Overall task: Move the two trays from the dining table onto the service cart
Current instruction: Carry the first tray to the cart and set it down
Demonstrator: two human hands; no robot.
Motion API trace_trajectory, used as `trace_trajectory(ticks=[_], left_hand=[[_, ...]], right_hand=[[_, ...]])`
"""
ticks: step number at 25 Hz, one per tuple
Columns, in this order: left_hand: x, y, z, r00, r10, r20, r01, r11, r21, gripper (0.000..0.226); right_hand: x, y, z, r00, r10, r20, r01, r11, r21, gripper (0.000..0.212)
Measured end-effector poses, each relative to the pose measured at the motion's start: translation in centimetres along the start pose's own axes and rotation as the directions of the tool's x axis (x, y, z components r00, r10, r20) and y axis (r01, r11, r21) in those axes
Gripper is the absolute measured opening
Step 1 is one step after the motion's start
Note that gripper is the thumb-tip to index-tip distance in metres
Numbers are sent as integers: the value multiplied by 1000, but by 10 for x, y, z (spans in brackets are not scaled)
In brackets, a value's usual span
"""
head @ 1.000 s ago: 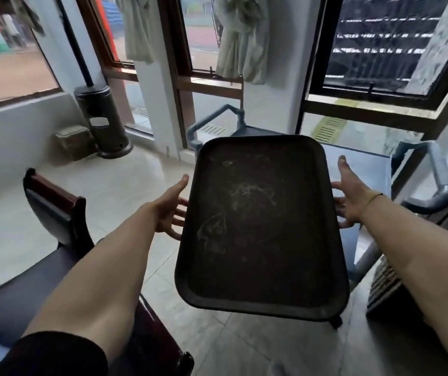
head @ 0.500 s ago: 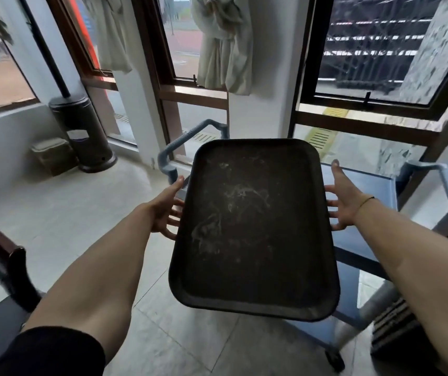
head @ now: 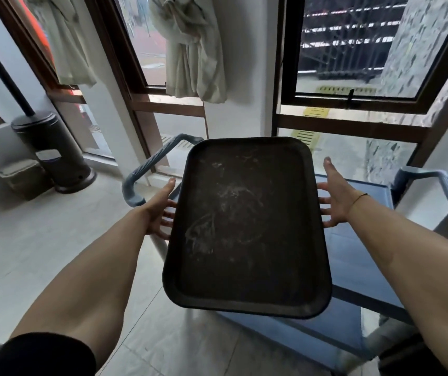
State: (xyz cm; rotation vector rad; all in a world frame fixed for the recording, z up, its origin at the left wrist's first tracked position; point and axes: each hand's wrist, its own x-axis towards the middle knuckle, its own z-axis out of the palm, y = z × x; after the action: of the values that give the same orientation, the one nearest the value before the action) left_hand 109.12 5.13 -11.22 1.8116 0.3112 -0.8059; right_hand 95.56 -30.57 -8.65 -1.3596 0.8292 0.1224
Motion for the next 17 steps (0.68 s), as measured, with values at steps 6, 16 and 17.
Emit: trace_trajectory(ticks=[6, 16, 17], left_hand=[[64, 32, -21, 998, 11, 57, -15, 997, 73, 98], [174, 100, -109, 989, -46, 138, 0, 949, 316, 103], [183, 104, -115, 987, -64, 148, 11, 941, 338, 103]], right_hand=[[37, -17, 23, 999, -1, -55, 2, 1000, 14, 84], [111, -40, 125, 984, 101, -144, -93, 994, 63, 85], [115, -39, 134, 981, 119, -152, -109, 991, 76, 85]])
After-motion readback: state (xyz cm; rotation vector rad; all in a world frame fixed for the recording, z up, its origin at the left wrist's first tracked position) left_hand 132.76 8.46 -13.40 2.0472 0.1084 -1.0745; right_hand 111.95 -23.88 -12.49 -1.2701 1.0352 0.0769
